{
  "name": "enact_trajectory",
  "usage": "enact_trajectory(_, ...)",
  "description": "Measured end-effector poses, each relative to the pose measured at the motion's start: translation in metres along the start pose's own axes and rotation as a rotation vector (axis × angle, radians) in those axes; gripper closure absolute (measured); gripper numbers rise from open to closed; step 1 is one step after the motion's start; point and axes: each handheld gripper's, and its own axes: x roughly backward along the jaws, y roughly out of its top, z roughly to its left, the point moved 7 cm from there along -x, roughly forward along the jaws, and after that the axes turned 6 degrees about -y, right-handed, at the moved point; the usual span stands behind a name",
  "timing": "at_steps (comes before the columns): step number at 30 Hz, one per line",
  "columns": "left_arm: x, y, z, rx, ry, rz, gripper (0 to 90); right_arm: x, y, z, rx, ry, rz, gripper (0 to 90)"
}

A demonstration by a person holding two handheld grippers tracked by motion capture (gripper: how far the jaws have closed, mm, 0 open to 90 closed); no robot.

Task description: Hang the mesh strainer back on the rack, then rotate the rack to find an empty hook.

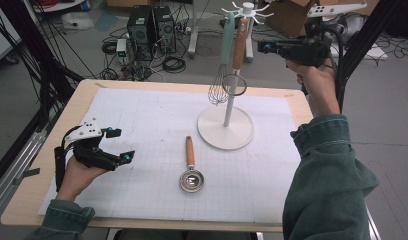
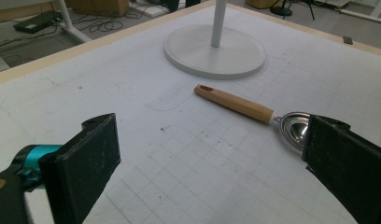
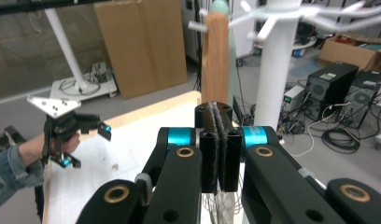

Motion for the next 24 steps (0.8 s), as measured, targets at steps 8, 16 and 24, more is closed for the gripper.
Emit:
enact_trajectory(8, 0.000, 0.002, -0.002, -0.007, -0.008, 0.000, 4.7, 0.002, 0.014, -0.004, 0.002, -0.021, -0.015, 89.5)
enact_trajectory(16, 0.003, 0.002, -0.002, -0.009, -0.004, -0.001, 4.7, 0.002, 0.022, -0.012, -0.011, -0.037, -0.027, 89.5)
enact_trajectory(24, 0.002, 0.002, -0.003, -0.012, -0.008, -0.002, 4.7, 0.006, 0.025, -0.021, -0.029, -0.049, -0.062, 89.5)
